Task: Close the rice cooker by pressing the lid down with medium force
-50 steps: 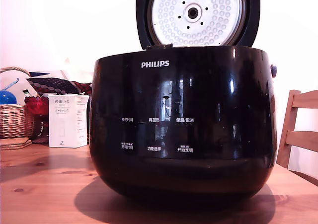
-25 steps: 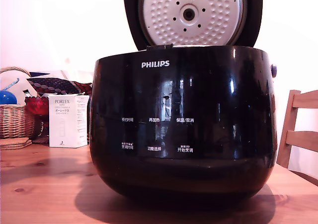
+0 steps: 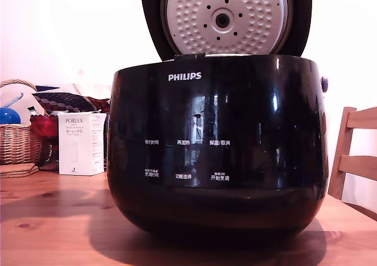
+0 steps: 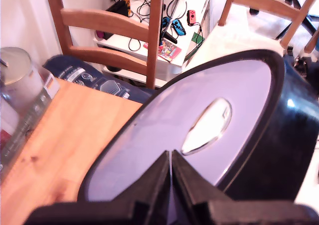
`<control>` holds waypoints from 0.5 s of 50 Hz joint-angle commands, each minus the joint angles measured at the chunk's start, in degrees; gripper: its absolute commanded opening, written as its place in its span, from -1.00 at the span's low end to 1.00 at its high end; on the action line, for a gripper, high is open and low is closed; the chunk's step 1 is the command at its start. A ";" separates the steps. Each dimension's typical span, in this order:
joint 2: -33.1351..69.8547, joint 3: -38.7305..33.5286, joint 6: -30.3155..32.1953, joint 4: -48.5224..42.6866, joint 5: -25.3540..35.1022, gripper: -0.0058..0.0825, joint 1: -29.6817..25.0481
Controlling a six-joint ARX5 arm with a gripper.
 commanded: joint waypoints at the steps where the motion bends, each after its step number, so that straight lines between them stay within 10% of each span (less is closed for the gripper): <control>1: -0.09 -0.57 -3.06 -0.20 -0.61 -0.92 -0.85; 25: -0.07 -0.57 -6.84 -0.22 -5.55 -0.92 -2.73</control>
